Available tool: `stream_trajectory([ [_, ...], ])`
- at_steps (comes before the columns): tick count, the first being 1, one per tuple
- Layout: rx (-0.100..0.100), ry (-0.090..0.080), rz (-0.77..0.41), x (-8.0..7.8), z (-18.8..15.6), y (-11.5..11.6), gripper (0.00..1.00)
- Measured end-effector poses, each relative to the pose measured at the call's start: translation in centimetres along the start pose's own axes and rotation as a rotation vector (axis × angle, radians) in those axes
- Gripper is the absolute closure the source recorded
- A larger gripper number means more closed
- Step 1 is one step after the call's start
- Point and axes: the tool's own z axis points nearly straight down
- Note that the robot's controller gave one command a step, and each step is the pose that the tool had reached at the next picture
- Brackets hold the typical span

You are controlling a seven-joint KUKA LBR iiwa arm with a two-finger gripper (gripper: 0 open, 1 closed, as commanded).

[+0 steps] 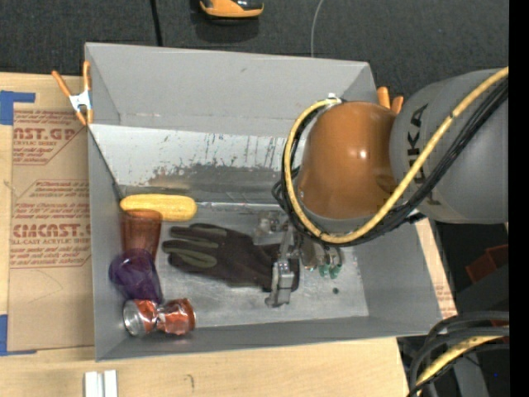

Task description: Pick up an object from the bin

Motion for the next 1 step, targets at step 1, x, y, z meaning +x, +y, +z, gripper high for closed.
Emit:
stream_trajectory([
  [1, -0.001, -0.008, 0.001, -0.17, -0.43, -0.04, 0.0],
])
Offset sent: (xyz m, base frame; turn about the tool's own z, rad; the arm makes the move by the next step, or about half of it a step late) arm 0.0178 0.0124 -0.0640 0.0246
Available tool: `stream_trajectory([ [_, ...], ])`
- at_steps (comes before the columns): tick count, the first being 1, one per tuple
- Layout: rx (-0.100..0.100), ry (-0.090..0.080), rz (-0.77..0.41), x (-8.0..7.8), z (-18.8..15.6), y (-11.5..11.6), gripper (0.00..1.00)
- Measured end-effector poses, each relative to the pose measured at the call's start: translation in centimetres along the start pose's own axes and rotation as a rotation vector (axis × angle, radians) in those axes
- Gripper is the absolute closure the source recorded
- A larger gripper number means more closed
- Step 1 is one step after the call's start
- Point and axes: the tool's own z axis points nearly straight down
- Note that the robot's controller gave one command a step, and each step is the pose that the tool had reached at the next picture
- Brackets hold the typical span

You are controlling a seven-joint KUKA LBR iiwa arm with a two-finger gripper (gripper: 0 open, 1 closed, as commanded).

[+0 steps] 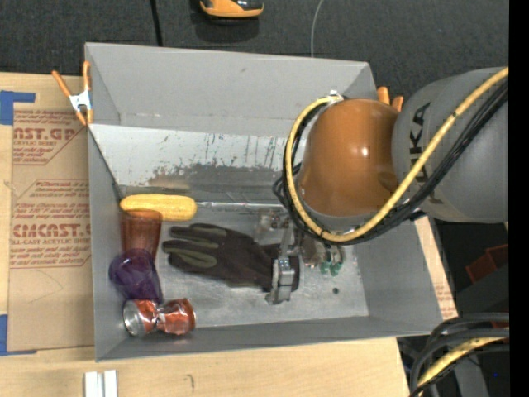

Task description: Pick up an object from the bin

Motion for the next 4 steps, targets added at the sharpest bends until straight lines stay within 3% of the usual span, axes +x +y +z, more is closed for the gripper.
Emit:
stream_trajectory([
  [1, -0.001, -0.007, 0.016, -1.3, 4.4, 0.9, 0.0],
  [2, -0.002, -0.004, 0.053, -4.5, 9.3, -1.2, 0.0],
  [3, -0.001, 0.001, 0.112, -3.5, 11.8, -0.2, 1.0],
  [4, -0.001, 0.001, 0.112, -3.5, 11.8, -0.2, 1.0],
])
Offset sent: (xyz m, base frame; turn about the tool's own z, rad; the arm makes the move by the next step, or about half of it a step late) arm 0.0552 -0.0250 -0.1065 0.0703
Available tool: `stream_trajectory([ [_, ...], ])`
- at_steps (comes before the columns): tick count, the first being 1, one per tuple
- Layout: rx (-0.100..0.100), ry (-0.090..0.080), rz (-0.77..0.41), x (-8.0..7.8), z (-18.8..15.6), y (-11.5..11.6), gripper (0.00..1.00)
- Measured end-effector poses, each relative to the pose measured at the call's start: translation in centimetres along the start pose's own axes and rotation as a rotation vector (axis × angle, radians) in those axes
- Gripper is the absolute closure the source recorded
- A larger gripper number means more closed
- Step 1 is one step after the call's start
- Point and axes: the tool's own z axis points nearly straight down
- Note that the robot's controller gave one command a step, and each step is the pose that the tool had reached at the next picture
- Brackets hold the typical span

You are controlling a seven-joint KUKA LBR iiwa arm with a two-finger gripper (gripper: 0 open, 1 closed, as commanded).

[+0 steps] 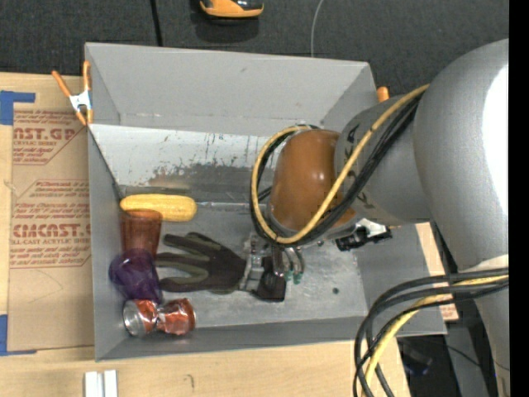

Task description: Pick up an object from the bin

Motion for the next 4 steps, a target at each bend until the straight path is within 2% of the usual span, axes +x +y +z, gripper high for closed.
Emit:
stream_trajectory([
  [4, 0.0, 0.0, 0.0, 0.0, 0.0, 0.0, 1.0],
])
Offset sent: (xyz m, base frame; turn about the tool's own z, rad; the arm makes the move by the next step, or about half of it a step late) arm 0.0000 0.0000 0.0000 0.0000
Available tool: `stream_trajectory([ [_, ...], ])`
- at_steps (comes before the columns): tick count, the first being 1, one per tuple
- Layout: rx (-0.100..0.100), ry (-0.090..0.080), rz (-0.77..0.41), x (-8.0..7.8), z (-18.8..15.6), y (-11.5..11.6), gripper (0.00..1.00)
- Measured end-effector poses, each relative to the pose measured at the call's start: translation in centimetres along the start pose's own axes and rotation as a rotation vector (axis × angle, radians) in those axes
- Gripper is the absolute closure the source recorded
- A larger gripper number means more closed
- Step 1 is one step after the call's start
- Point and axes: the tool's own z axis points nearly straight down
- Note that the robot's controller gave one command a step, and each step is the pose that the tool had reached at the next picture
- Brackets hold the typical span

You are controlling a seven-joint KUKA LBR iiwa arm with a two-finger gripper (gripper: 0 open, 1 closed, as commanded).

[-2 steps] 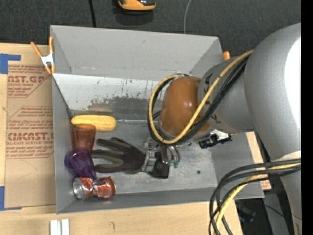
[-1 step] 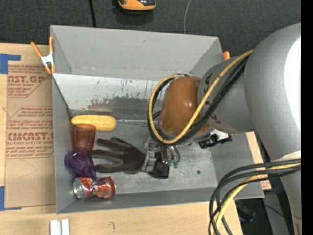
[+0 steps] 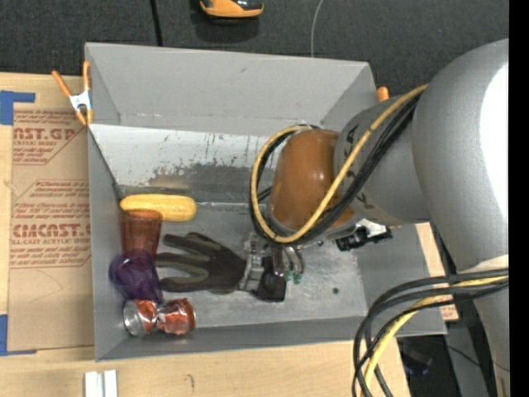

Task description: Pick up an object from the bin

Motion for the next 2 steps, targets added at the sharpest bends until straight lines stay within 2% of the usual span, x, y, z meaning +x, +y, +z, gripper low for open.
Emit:
stream_trajectory([
  [2, 0.0, 0.0, 0.0, 0.0, 0.0, 0.0, 1.0],
])
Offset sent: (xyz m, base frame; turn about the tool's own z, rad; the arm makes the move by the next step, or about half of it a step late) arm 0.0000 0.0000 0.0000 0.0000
